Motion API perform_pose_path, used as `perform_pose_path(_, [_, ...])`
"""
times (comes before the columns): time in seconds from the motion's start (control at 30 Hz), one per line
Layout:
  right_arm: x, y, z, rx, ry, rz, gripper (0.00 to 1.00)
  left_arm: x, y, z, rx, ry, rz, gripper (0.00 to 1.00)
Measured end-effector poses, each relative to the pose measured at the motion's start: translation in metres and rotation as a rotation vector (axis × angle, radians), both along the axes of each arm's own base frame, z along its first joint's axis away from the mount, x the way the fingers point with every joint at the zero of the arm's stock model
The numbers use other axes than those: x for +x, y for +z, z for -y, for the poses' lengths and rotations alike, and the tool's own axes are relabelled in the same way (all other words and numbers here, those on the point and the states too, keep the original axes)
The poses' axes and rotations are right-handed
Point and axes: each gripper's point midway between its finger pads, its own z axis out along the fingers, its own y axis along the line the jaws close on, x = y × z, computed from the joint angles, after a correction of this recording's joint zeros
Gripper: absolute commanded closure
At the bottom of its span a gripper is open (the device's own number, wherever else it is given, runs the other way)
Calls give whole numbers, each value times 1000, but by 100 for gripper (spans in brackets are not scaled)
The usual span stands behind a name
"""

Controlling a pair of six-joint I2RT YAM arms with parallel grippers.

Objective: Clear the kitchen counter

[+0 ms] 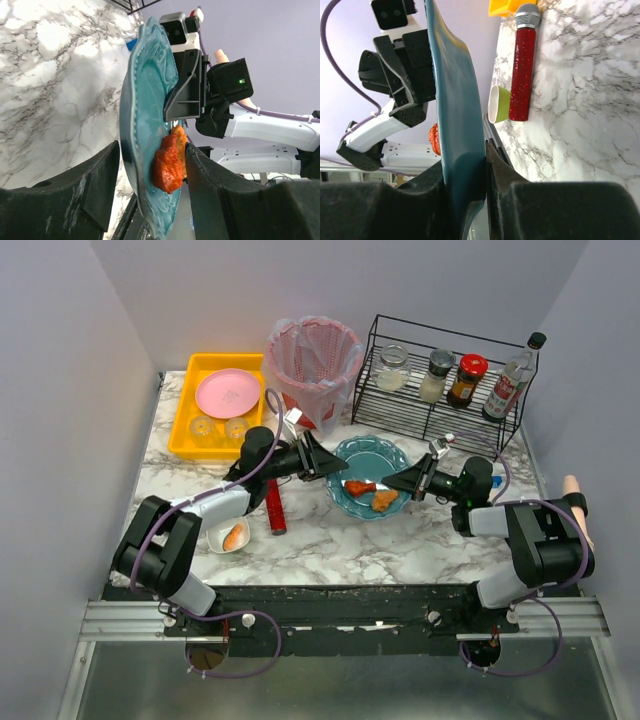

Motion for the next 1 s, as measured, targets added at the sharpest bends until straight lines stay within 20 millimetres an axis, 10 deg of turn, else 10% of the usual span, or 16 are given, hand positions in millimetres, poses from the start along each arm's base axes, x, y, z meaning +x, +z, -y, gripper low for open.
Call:
perform_pose_path(0.23, [-4, 12, -1, 30, 26, 39, 99, -8, -7, 14, -7, -37, -18, 43])
perform_pose_path(0.73, [-6, 15, 0, 27, 30, 89, 97, -13, -8, 22, -20, -49, -49, 100])
perform_pose_path(1.0, [-6, 13, 3, 24, 32, 83, 61, -12, -12, 22, 5, -46, -44, 100])
